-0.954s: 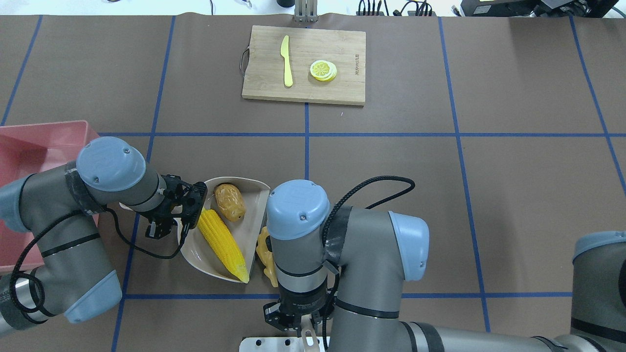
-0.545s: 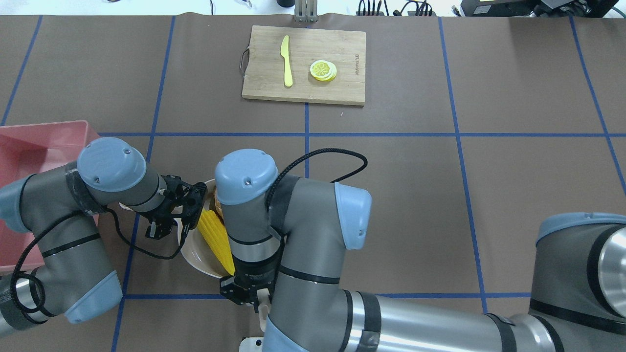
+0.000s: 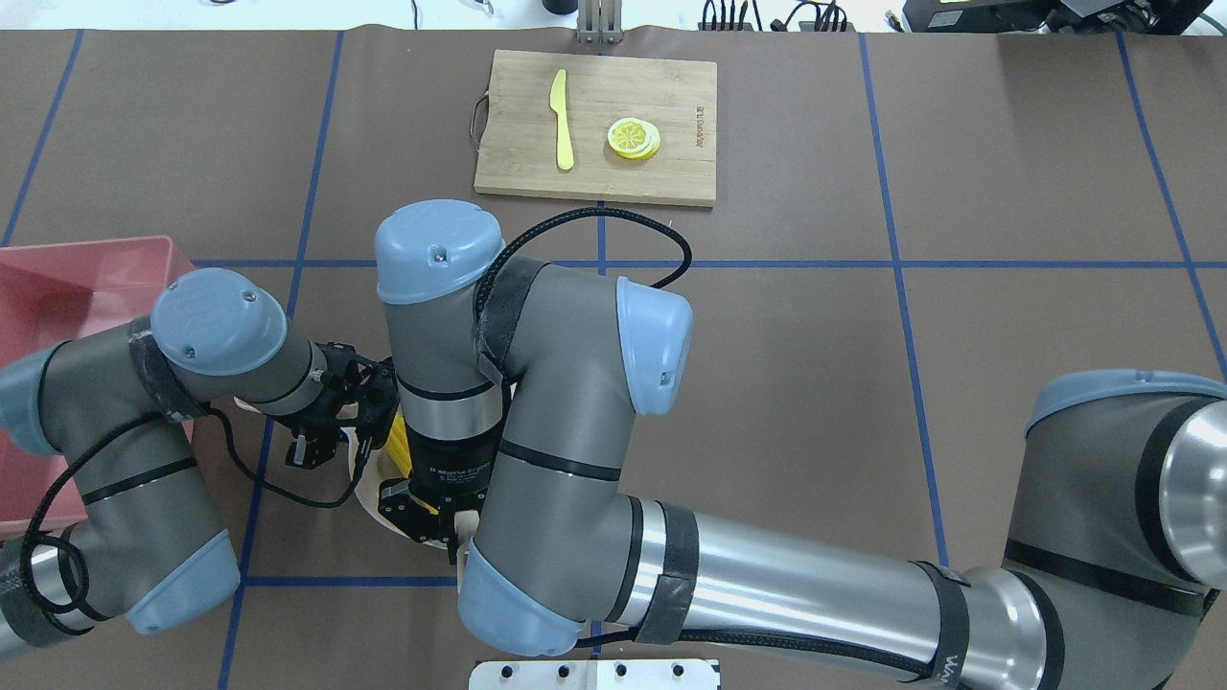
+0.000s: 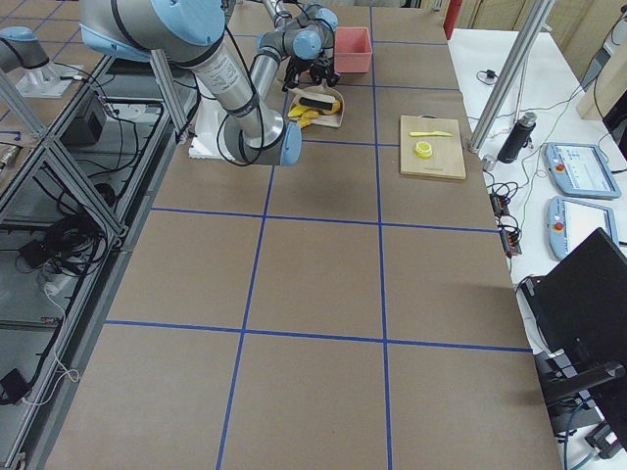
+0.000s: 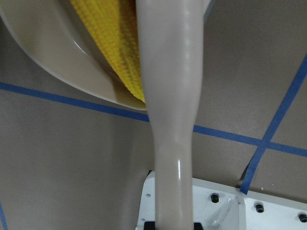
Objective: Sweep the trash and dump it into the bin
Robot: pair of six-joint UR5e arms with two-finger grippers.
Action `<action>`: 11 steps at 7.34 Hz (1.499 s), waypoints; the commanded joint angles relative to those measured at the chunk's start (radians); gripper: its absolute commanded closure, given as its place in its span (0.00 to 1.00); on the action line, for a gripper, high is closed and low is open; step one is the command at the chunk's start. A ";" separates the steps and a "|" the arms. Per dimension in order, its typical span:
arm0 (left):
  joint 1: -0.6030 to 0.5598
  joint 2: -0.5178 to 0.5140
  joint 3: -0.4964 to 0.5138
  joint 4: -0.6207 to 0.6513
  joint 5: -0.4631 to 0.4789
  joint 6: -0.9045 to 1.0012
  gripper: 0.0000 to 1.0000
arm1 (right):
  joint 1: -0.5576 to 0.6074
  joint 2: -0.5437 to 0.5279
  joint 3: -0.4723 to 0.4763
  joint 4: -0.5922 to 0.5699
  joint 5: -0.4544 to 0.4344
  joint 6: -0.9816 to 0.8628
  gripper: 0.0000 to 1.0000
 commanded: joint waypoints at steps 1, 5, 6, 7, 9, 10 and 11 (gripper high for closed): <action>-0.001 0.002 -0.003 -0.001 -0.002 0.001 1.00 | 0.036 -0.003 0.026 -0.047 0.017 0.000 1.00; -0.002 0.002 -0.006 -0.009 -0.008 0.001 1.00 | 0.074 -0.047 0.094 -0.121 0.016 -0.005 1.00; -0.004 0.002 -0.009 -0.013 -0.009 0.001 1.00 | 0.072 -0.101 0.138 -0.121 0.016 -0.003 1.00; -0.002 0.002 -0.008 -0.015 -0.012 0.001 1.00 | 0.063 -0.169 0.212 -0.121 0.014 -0.003 1.00; -0.002 0.002 -0.006 -0.015 -0.012 0.001 1.00 | -0.007 -0.256 0.280 -0.118 0.010 -0.005 1.00; -0.002 0.000 -0.006 -0.015 -0.012 0.001 1.00 | -0.038 -0.259 0.281 -0.120 0.003 0.000 1.00; -0.001 0.002 -0.005 -0.015 -0.012 0.001 1.00 | -0.046 -0.274 0.283 -0.120 0.005 -0.003 1.00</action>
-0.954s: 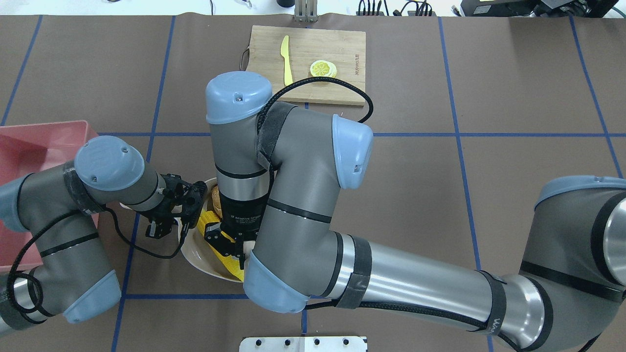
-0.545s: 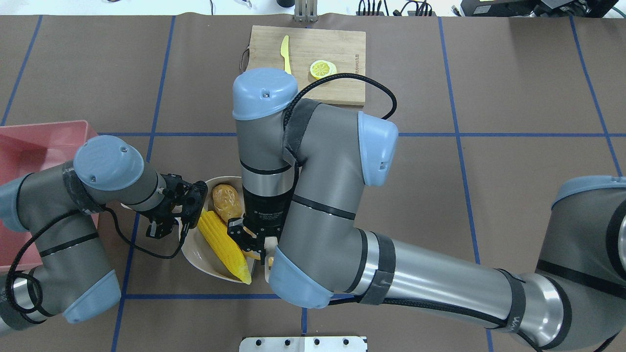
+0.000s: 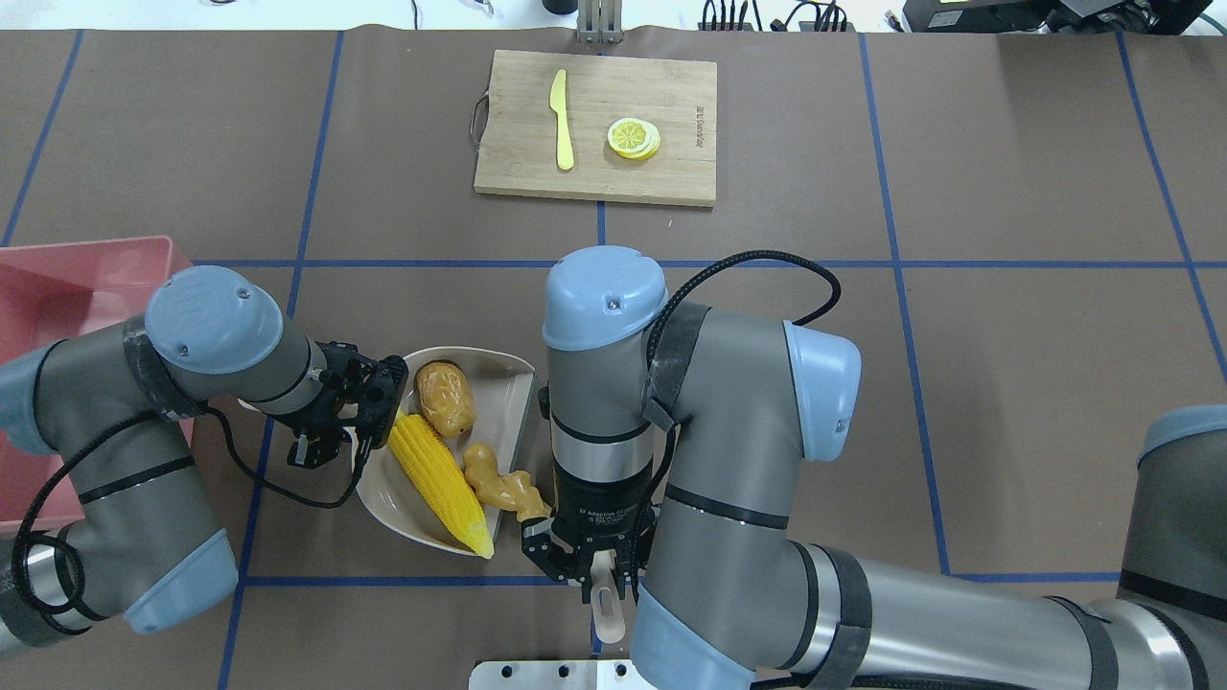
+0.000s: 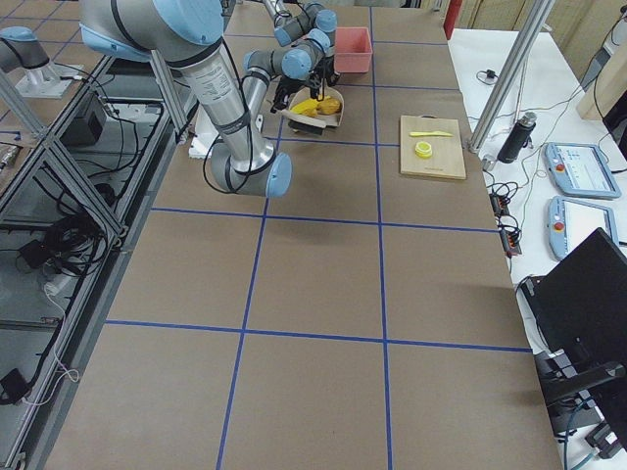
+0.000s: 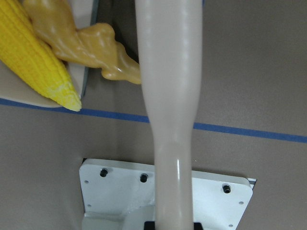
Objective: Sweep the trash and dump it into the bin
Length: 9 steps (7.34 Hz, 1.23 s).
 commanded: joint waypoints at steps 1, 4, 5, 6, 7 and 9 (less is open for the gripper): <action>0.003 0.001 0.003 0.000 0.000 0.000 1.00 | -0.033 -0.020 0.014 -0.003 0.006 0.001 1.00; 0.010 0.001 0.004 0.000 0.001 0.000 1.00 | -0.049 -0.028 0.060 -0.068 0.008 -0.002 1.00; 0.012 0.001 0.006 0.000 0.001 0.000 1.00 | -0.065 -0.027 0.060 -0.068 0.008 -0.002 1.00; 0.012 0.001 0.006 0.001 0.001 0.000 1.00 | -0.073 -0.018 0.049 -0.068 0.006 -0.007 1.00; 0.012 0.001 0.006 0.001 0.001 0.000 1.00 | -0.079 -0.008 0.048 -0.066 0.005 -0.016 1.00; 0.018 0.001 0.007 0.001 0.003 -0.001 1.00 | -0.078 0.024 0.029 -0.065 0.003 -0.022 1.00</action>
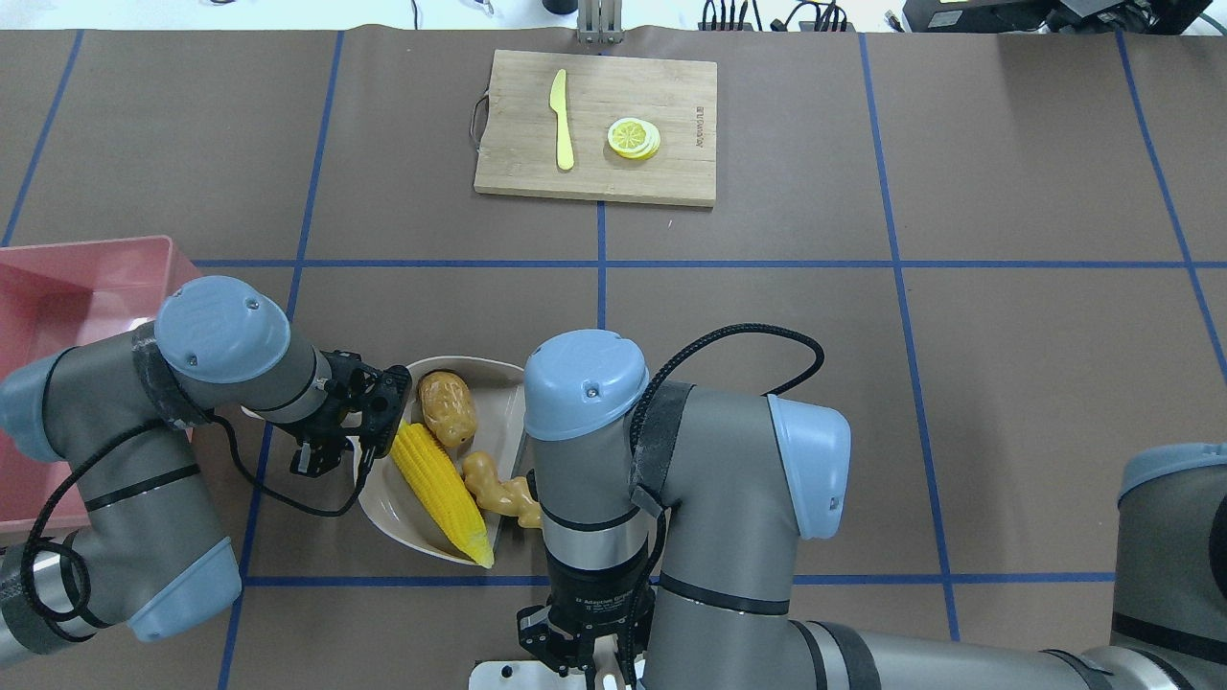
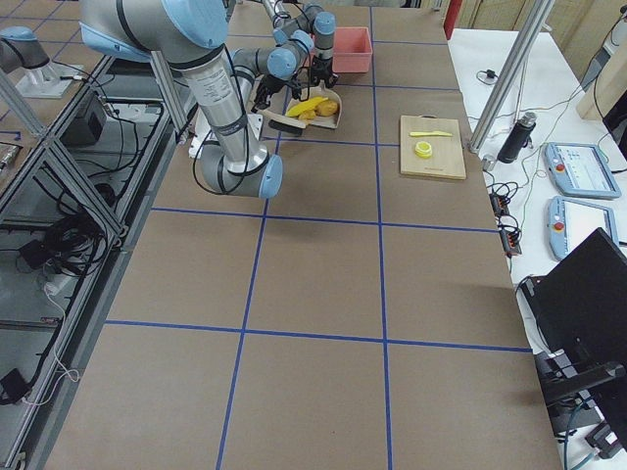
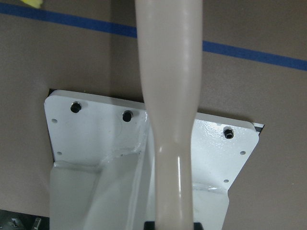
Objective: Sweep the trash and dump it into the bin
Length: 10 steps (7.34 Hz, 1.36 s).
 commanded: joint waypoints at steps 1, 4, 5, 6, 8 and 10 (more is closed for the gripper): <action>0.002 0.000 0.003 0.000 0.001 0.000 1.00 | 0.001 0.069 -0.075 0.003 -0.001 -0.012 1.00; 0.002 -0.002 0.007 0.000 0.001 0.000 1.00 | 0.019 0.117 -0.121 0.009 0.006 -0.037 1.00; 0.002 -0.002 0.009 0.002 0.001 0.000 1.00 | 0.032 0.157 -0.161 0.009 0.012 -0.037 1.00; 0.002 -0.003 0.009 0.005 0.002 0.000 1.00 | 0.035 0.185 -0.203 0.010 0.011 -0.039 1.00; 0.002 -0.008 0.016 0.005 0.002 0.000 1.00 | 0.038 0.196 -0.212 0.014 0.009 -0.039 1.00; 0.001 -0.008 0.018 0.003 0.001 0.000 1.00 | 0.044 0.208 -0.214 0.014 0.009 -0.039 1.00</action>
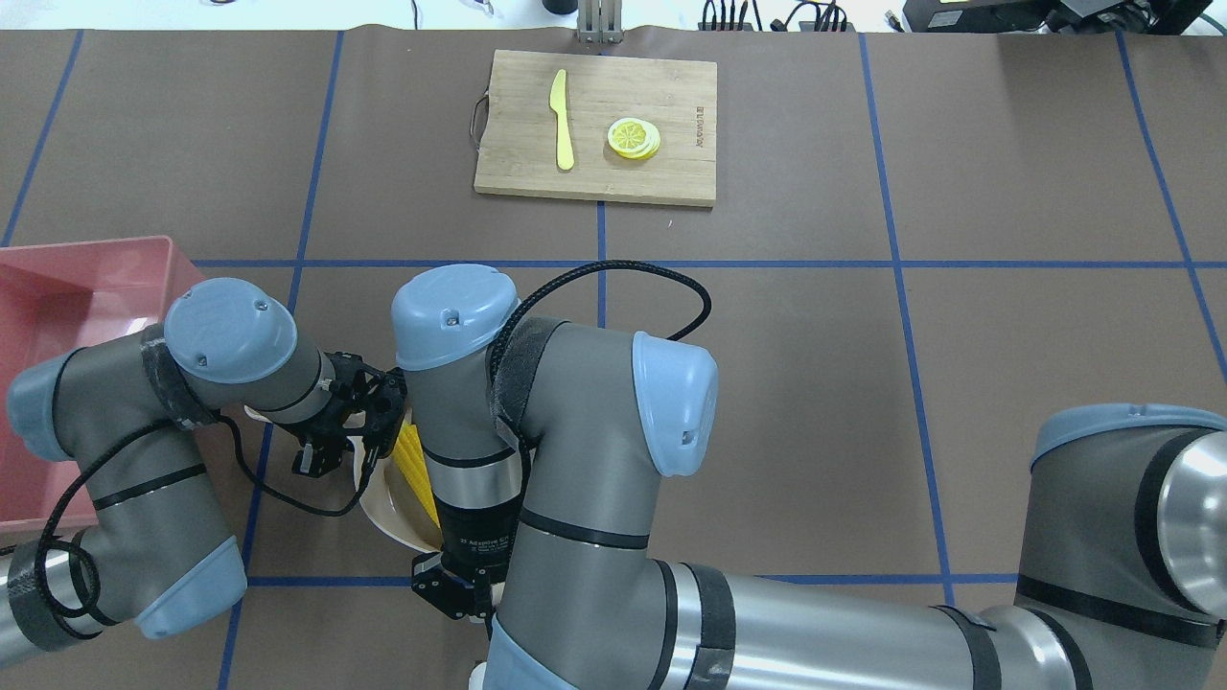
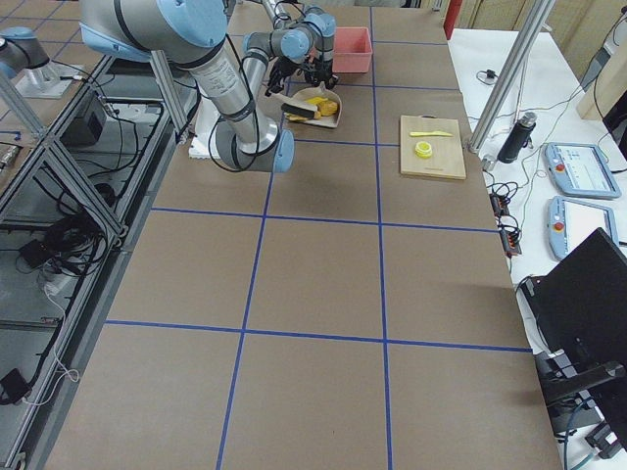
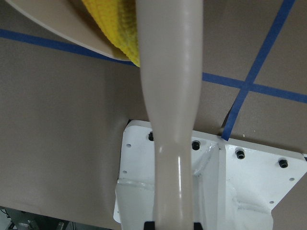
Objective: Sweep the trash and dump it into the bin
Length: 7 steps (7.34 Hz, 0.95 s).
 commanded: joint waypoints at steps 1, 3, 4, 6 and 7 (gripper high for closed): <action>-0.002 -0.001 -0.001 -0.001 -0.004 0.000 1.00 | 0.010 0.007 -0.004 0.014 0.005 0.001 1.00; -0.002 -0.001 -0.001 -0.003 -0.007 -0.002 1.00 | 0.027 0.007 -0.008 0.017 0.027 0.002 1.00; -0.001 -0.001 0.001 -0.004 -0.007 -0.002 1.00 | 0.030 0.007 -0.008 0.017 0.030 0.002 1.00; 0.001 0.001 0.001 -0.006 -0.009 -0.002 1.00 | 0.056 0.022 -0.005 0.016 0.051 0.003 1.00; 0.001 -0.001 0.001 -0.006 -0.009 -0.002 1.00 | 0.070 0.027 -0.005 0.014 0.059 0.003 1.00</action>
